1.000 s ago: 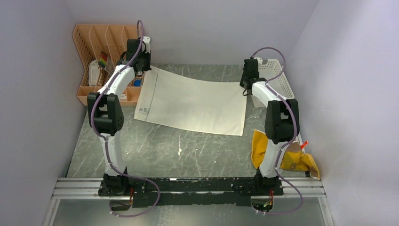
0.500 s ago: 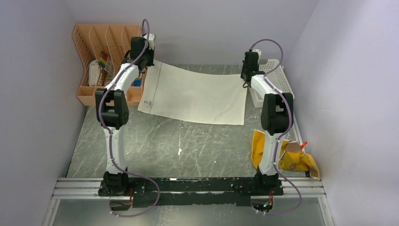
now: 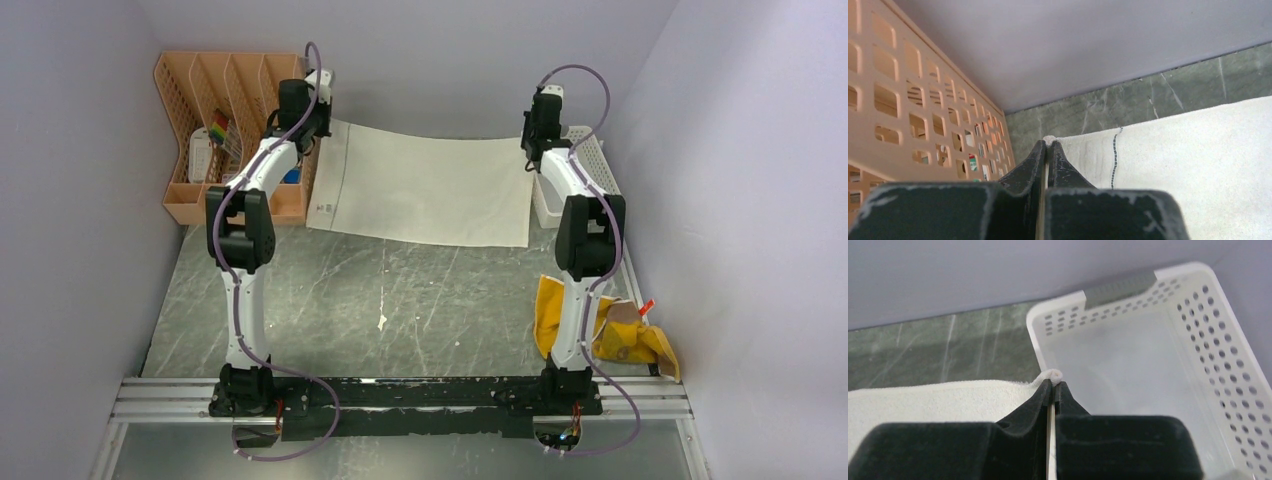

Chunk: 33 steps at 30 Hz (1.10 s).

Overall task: Roll the towels
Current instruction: Flatten out the towel at the center of the board, then fold the towel at the center of the board.

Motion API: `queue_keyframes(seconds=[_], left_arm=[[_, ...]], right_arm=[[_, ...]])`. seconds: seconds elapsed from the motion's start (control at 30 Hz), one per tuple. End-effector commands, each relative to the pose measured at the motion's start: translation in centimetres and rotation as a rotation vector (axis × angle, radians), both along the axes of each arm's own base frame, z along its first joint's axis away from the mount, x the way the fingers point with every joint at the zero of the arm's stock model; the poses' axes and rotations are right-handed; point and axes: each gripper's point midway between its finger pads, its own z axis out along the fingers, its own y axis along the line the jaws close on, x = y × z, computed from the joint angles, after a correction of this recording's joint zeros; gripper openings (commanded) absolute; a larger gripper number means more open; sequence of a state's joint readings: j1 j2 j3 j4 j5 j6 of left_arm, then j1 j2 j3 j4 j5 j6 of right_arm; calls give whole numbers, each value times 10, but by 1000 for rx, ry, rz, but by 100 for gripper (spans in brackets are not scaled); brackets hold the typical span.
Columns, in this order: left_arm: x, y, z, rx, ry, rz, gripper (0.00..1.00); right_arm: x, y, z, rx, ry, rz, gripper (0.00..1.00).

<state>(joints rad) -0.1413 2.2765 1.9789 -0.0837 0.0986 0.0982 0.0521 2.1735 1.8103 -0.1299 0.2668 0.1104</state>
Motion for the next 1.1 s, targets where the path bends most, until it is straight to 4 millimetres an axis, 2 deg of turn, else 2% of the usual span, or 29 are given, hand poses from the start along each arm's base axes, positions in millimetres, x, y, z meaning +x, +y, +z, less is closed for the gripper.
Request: queue_keyframes(seconds=[0.0,0.33,0.57,0.8,0.9,1.07], left_arm=[[14,-9,14,-35,-69,-37,7],[33,-7,1,-22,-89,-15,7],[48,-2,15,35,-190,-11,7],[57,9,16,74,-215,26,7],[56,16,22,37,-237,57,7],[56,28,38,-73,-283,102,7]], right_arm=[[26,5,6,-50,-37,104,0],[63,25,10,-75,-99,244,0],[74,18,17,-116,-135,244,0],[79,6,16,-134,-133,241,0],[83,2,15,-135,-146,243,0],[88,11,16,-120,-190,289,0]])
